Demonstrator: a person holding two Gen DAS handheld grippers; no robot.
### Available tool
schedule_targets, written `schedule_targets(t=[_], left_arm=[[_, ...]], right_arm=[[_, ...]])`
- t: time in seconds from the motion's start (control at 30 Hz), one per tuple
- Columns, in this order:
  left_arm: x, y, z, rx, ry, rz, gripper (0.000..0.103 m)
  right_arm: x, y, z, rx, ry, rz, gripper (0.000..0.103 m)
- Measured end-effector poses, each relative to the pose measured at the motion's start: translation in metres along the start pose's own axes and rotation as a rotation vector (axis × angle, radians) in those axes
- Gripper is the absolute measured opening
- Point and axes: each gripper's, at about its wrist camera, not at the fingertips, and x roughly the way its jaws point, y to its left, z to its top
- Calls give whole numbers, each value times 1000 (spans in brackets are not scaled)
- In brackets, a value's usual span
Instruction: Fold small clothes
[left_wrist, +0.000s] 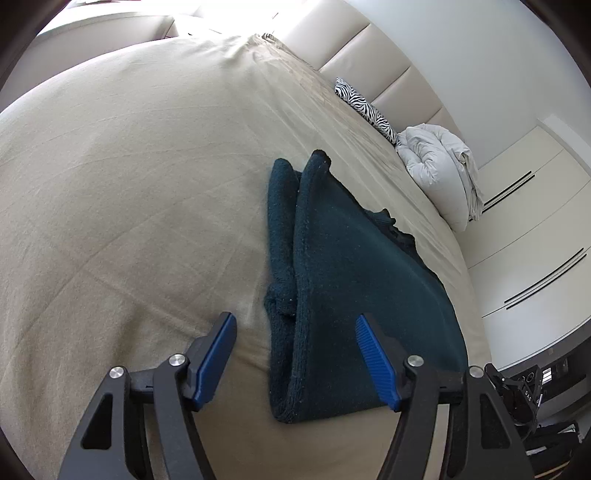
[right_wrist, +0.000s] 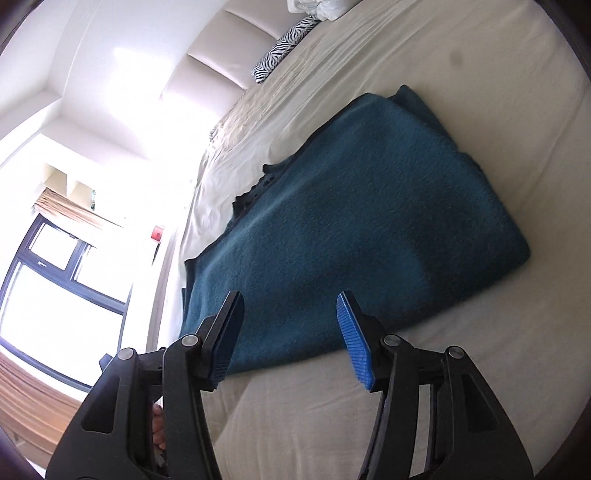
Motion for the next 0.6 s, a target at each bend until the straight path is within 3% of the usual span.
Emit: schedule_targets(t=[0.13,0.4,0.5,0.6], left_arm=[[18,5,16,-27,42,-45,73],[45,18,47,-132,85,-131,73],[51,9,48,-94,126,-154,73],[53,10,44,-89,162,-188,66]], right_arm=[[20,25,-9,-7,64,87,52],[39,47,-6,4,111,171,52],[48,51,-6,12,129,184,52],[58,56,-7,14,152,199,52]])
